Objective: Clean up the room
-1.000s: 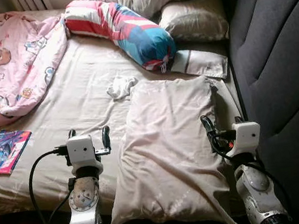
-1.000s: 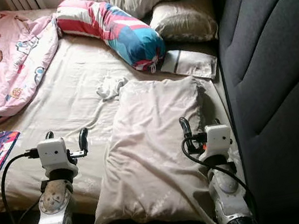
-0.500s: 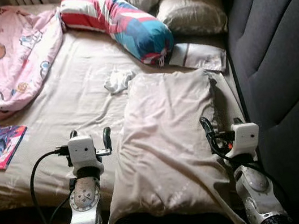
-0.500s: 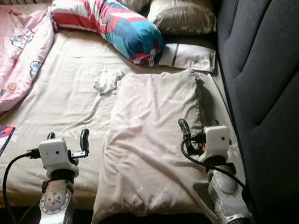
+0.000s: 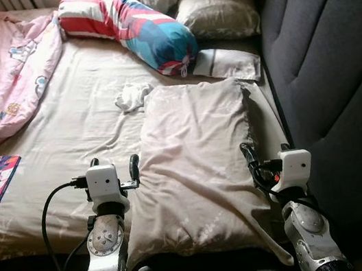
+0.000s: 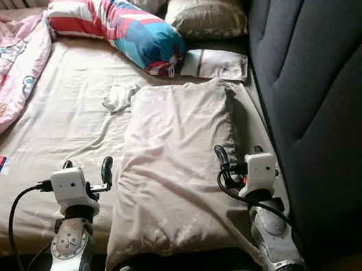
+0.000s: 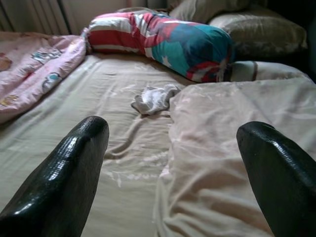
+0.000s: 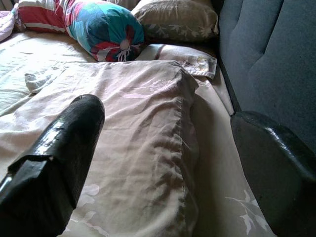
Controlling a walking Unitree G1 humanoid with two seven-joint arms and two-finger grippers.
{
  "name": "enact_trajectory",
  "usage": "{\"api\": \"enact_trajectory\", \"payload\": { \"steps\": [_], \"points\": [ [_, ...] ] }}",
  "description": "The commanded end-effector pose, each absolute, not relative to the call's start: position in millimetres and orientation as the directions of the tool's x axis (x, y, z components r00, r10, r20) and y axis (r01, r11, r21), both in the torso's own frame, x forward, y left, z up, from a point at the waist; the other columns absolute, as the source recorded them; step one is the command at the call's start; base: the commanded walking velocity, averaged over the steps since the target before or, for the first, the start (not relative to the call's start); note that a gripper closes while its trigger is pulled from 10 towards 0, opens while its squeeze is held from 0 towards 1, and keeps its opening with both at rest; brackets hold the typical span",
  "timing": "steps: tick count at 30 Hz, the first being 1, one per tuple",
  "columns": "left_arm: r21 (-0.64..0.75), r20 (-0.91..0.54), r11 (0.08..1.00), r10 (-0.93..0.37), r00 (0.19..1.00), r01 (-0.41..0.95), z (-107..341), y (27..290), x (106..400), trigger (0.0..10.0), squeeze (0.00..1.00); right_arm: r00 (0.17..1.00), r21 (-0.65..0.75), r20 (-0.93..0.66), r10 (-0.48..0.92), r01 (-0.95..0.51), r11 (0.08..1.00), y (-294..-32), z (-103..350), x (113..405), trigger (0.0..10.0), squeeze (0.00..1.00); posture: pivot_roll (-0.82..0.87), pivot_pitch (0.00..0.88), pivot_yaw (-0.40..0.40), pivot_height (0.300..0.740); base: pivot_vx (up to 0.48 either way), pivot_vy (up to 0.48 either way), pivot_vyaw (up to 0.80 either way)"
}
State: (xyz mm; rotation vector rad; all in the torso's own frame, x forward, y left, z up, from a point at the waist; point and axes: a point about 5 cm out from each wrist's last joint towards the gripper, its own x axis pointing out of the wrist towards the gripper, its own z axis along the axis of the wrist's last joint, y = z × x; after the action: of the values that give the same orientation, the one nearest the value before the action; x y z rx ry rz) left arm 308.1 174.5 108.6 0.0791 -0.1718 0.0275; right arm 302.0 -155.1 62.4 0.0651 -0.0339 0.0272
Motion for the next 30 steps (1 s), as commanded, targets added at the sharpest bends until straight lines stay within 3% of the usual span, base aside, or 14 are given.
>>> {"api": "enact_trajectory", "payload": {
  "steps": [1,15,30],
  "points": [
    [0.060,0.151,0.998,0.012,0.988,-0.021,106,173,307,10.0,0.00,0.999,0.069,0.016,0.029,-0.030,0.997,-155,58,298,10.0,0.00,-0.08,0.214,-0.016,0.662,0.000,0.000,0.00],
    [0.023,0.126,0.999,-0.032,0.992,0.030,104,169,307,10.0,0.00,0.998,0.071,-0.040,0.037,-0.034,0.997,-154,49,297,10.0,0.00,-0.08,0.234,-0.015,0.662,0.000,0.000,0.00],
    [0.017,0.113,0.999,-0.041,0.993,0.040,103,170,306,10.0,0.00,0.997,0.060,-0.060,0.057,-0.054,0.997,-150,46,295,10.0,0.00,-0.08,0.247,-0.013,0.662,0.271,0.000,0.00]
  ]
}}
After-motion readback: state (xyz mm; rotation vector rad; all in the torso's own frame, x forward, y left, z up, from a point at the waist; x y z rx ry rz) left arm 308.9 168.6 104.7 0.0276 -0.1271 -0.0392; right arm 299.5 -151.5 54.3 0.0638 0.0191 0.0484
